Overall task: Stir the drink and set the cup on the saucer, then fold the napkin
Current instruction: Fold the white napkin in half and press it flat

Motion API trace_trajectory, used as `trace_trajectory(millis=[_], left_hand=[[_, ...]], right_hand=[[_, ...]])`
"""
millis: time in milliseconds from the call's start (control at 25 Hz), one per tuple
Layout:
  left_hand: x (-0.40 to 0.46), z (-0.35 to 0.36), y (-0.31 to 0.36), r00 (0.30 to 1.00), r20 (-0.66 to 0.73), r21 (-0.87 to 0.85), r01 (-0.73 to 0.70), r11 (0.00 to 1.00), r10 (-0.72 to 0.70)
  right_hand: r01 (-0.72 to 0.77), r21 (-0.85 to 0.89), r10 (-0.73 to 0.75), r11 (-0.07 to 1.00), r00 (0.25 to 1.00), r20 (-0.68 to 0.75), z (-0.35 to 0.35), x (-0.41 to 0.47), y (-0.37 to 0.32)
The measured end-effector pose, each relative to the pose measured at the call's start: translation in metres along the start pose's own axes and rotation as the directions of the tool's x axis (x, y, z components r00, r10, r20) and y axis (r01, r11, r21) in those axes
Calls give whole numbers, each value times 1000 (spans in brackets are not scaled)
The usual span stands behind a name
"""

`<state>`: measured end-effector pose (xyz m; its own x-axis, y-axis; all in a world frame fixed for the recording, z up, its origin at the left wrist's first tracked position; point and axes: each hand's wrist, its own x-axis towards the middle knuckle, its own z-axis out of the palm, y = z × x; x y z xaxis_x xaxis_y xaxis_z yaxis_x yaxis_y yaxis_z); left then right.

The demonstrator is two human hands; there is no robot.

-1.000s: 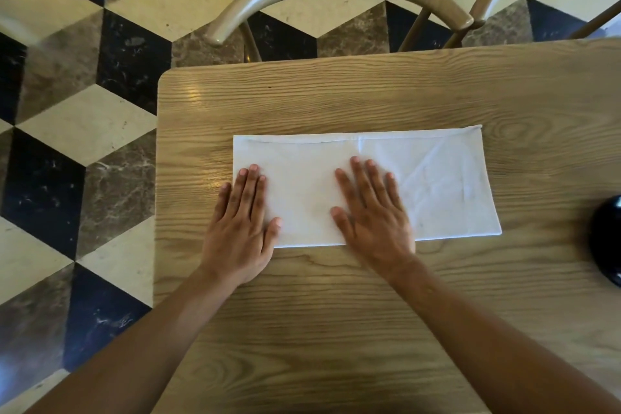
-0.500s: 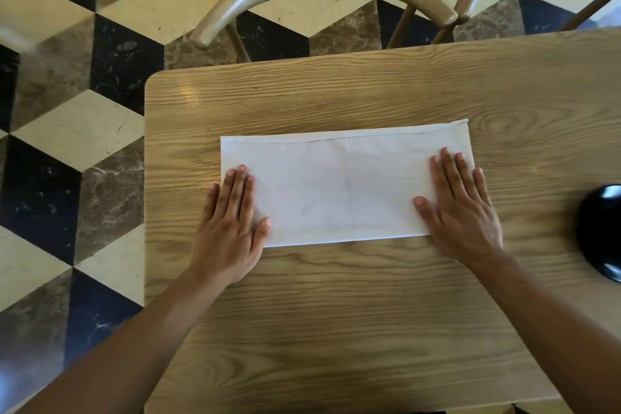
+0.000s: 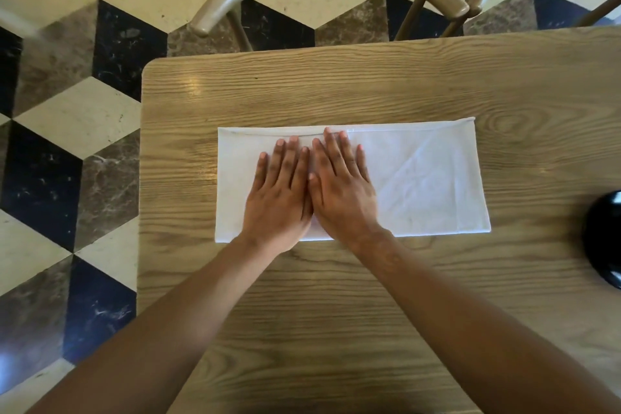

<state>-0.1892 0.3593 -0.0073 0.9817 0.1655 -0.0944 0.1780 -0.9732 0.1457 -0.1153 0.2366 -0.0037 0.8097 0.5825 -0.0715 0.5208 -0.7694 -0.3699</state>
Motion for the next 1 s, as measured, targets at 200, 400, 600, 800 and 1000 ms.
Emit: trace_trajectory(millis=[200,400,600,800,1000], left_hand=[[-20,5,-32,999,-20,35,42,999,-41],[-31,6,-52,994,-73,45,84,995,-81],[-30,4,-53,994,-62,40,89,995,-86],[-28,-1,-53,996,-25,-42,88,995,-90],[-37,-12,-31,982,-185,-159,-75,984,45]], right_hand=[[73,-181,-76,981,997,-9,-10,-17,61],[-112,-215,108,970,994,-28,-43,-34,141],[-161,-202,163,966,987,-12,-58,-40,168],[-265,-50,260,963,961,-91,-62,-44,162],[-586,75,576,807,752,-321,-75,-77,141]])
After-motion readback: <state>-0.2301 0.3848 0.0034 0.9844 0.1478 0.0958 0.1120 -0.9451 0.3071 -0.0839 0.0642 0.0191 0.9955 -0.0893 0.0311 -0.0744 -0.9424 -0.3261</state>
